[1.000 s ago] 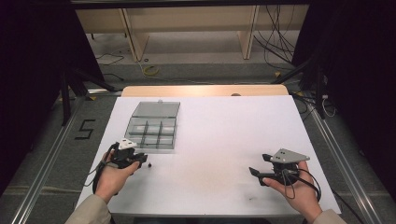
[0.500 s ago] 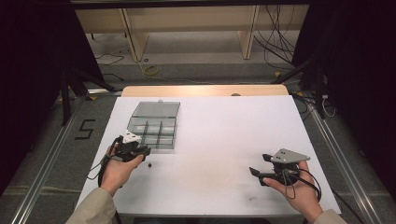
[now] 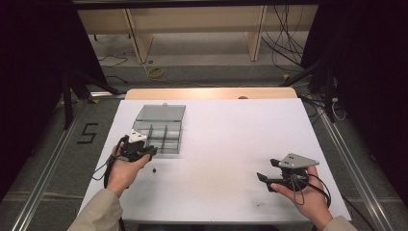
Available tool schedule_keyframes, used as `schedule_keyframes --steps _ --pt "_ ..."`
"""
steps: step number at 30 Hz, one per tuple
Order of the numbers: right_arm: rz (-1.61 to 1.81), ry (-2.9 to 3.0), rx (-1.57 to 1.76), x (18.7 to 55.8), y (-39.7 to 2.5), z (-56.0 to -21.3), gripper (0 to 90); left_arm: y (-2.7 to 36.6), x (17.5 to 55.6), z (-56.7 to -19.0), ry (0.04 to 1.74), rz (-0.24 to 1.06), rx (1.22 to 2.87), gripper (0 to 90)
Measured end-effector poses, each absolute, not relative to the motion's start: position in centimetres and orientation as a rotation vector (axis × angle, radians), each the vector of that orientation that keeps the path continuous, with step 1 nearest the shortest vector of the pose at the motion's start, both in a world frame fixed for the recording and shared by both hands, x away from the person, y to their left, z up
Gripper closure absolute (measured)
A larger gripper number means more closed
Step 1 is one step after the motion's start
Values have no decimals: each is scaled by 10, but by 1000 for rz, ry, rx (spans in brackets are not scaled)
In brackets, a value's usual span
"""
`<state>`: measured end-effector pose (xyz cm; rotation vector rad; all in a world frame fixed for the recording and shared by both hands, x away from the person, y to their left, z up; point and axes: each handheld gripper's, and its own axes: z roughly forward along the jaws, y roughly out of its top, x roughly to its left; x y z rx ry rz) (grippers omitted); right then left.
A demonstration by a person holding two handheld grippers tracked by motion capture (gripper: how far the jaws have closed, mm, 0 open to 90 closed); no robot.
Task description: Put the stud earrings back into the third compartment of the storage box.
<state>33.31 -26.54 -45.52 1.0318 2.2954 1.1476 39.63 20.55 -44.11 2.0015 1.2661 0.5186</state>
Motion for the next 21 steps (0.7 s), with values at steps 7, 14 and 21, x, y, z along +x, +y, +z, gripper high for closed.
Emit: schedule_keyframes --steps 7,14,21 --pt "1146 2296 1031 333 -265 -455 285 201 401 -439 1256 522 2002 788" --pt "1147 2296 1032 333 -266 -455 286 196 406 -437 1247 529 2009 788" --pt "1145 2297 1032 334 -266 -456 286 193 411 -435 1244 532 1998 788"
